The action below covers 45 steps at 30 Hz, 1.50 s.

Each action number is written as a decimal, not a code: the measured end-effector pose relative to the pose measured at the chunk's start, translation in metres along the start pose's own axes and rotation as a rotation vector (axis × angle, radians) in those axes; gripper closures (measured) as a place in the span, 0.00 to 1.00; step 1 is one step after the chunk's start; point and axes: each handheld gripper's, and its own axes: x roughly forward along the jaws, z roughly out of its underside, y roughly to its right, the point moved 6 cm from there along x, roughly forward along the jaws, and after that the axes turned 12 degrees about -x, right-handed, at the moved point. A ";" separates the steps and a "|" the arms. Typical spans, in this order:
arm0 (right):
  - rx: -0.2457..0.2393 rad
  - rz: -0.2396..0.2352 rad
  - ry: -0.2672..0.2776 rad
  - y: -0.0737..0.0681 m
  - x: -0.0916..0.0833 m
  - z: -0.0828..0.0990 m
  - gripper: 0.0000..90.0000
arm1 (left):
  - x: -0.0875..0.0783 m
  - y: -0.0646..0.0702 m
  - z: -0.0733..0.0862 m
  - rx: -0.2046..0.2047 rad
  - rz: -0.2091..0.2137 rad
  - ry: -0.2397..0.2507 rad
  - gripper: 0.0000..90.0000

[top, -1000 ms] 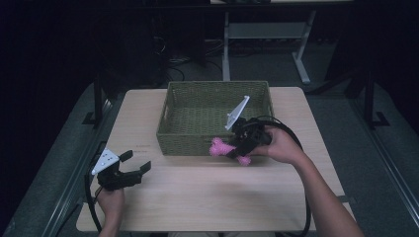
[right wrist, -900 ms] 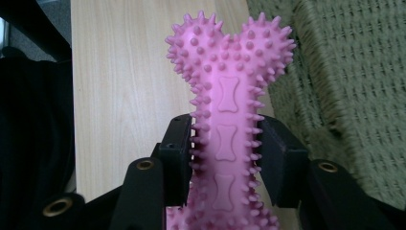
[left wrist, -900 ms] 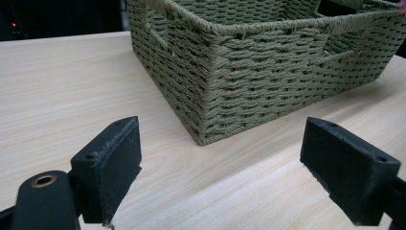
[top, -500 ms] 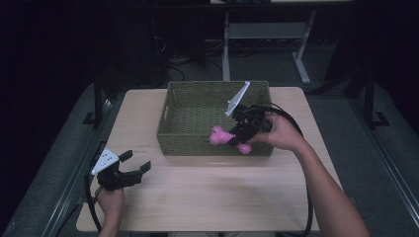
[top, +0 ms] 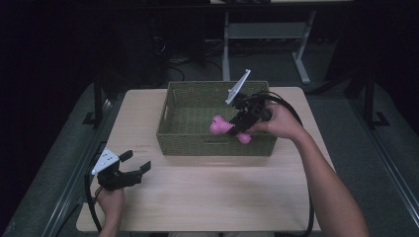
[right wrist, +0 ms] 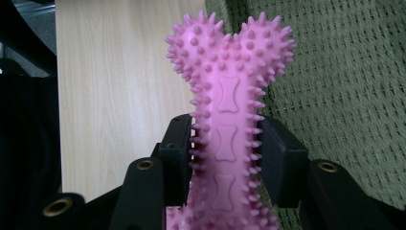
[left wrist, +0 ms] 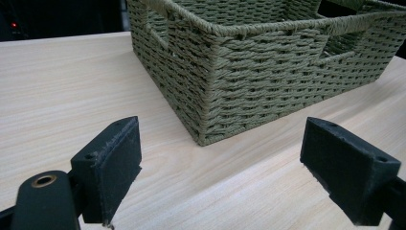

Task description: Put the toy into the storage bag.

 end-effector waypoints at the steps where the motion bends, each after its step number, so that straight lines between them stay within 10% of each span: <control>1: 0.001 0.005 -0.008 0.002 0.000 0.000 0.64 | 0.000 0.000 0.000 -0.001 0.001 0.001 0.15; 45: 0.109 0.006 -0.053 0.057 0.016 0.018 0.64 | 0.002 -0.001 0.001 -0.003 -0.006 -0.003 0.15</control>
